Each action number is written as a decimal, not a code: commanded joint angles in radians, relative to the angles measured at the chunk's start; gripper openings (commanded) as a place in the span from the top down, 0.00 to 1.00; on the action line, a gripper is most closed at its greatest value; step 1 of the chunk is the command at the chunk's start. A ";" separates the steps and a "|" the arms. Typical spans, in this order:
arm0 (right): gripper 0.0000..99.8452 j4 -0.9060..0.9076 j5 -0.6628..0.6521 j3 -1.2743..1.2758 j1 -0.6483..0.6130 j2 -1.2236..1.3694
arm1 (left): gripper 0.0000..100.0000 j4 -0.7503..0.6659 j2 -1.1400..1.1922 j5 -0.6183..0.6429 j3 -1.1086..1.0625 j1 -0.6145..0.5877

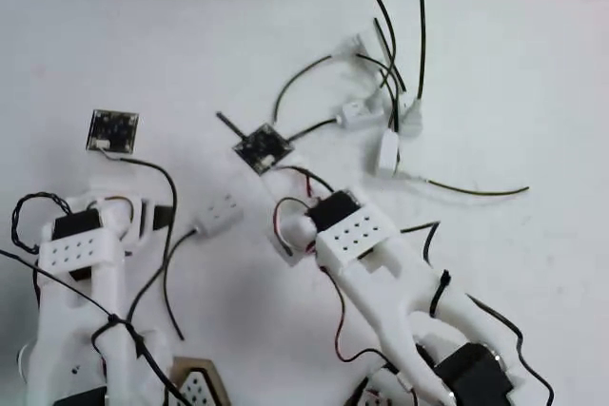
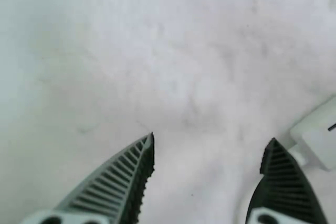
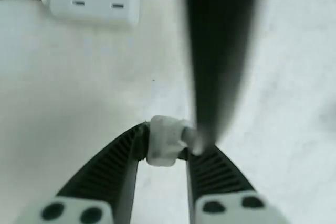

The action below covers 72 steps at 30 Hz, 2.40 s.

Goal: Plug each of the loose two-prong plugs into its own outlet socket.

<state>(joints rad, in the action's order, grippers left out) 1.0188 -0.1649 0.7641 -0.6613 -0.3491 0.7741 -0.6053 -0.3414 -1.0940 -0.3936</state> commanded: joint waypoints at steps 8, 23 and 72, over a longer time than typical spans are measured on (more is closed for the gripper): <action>0.98 0.205 -0.005 -0.021 0.015 0.125 | 0.68 -0.017 -0.025 0.000 0.002 0.015; 0.87 0.384 0.005 -0.282 0.105 0.343 | 0.68 -0.017 -0.024 0.000 0.002 0.015; 0.87 0.409 0.193 -0.370 0.151 0.406 | 0.68 -0.017 -0.024 0.000 0.002 0.015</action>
<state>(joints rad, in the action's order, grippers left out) 1.4009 0.0299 0.4143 -0.5186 0.1297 0.7741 -0.6053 -0.3414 -1.0940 -0.3936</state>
